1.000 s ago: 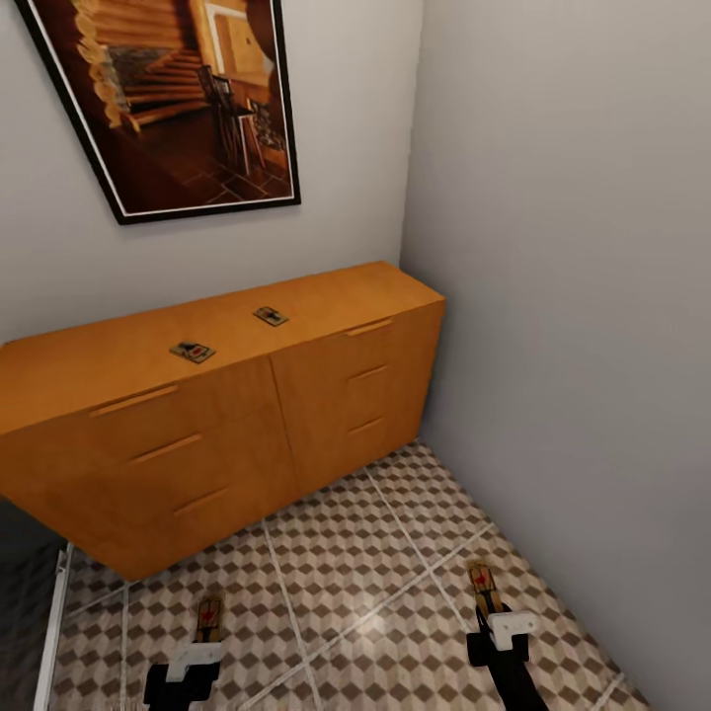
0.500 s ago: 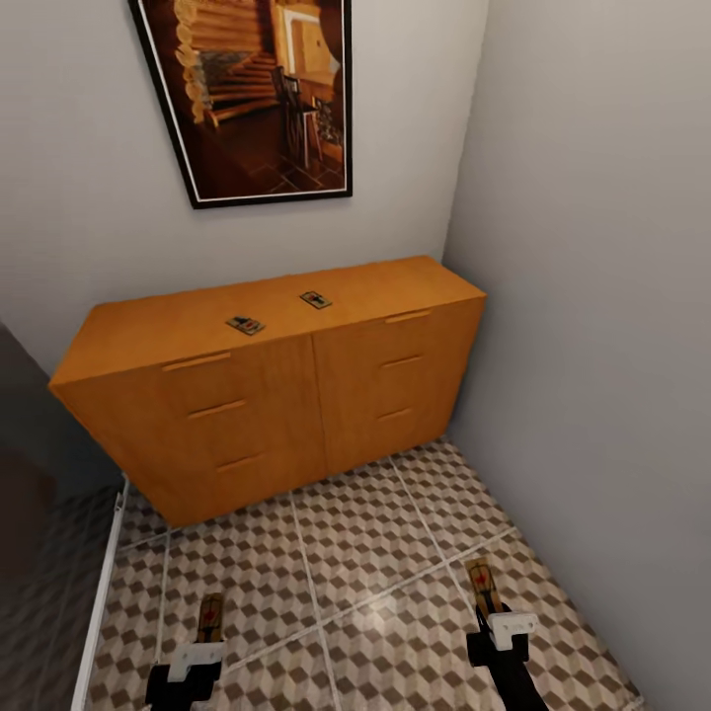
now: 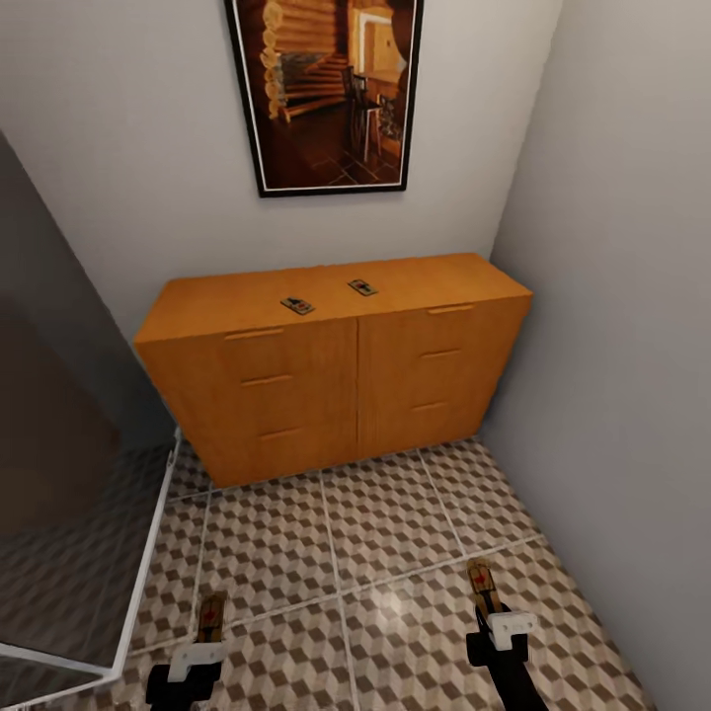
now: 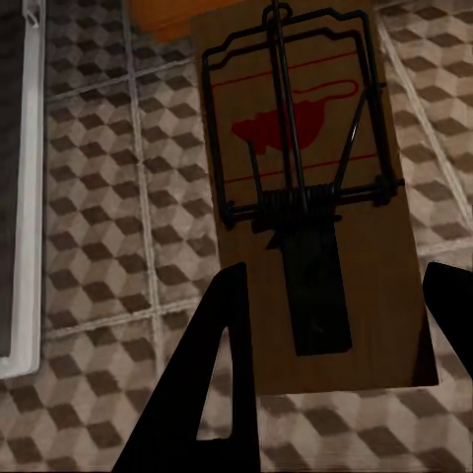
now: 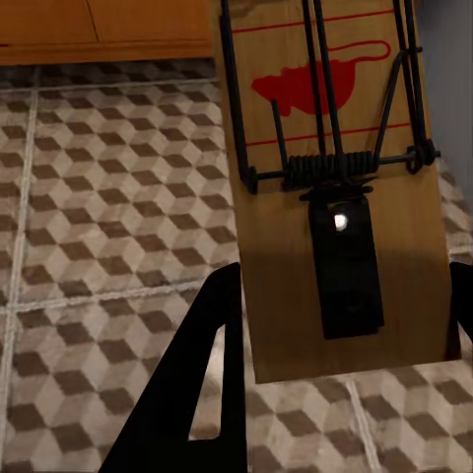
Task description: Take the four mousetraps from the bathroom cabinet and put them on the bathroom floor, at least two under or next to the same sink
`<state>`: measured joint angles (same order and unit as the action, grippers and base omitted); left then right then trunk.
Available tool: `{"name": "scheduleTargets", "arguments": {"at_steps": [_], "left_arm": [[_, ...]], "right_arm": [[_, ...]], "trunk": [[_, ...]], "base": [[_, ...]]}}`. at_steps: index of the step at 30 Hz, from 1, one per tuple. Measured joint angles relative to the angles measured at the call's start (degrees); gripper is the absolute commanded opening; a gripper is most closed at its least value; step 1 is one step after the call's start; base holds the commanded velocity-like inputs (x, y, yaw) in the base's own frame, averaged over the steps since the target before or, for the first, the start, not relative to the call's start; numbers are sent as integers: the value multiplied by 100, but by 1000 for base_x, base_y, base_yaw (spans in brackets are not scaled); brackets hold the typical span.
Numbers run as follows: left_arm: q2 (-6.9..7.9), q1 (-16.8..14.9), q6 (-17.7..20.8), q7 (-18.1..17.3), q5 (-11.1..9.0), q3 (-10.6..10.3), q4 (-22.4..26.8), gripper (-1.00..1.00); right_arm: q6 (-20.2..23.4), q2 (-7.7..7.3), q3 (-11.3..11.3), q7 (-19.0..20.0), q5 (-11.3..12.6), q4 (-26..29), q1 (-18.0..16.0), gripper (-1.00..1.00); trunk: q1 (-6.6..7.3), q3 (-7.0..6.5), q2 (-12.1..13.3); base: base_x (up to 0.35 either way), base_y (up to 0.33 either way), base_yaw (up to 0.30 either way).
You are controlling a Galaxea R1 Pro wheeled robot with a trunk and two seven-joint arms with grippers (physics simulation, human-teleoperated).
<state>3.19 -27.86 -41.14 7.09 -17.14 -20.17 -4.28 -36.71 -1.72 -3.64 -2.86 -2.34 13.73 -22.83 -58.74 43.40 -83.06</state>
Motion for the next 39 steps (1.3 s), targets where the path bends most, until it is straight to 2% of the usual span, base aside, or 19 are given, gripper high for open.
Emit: {"name": "scheduleTargets", "arguments": {"at_steps": [21,39], "left_arm": [[-7,0,0,0,0,0,0,-100],[-15,0,0,-9,-2,1,0,-100]], "right_arm": [[0,10,-2,0,0,0,0,-100],[0,10,0,0,0,0,0,-100]], "trunk": [[0,44,0],[0,82,0]], "base": [[-7,0,287],[-201,0,287]]}}
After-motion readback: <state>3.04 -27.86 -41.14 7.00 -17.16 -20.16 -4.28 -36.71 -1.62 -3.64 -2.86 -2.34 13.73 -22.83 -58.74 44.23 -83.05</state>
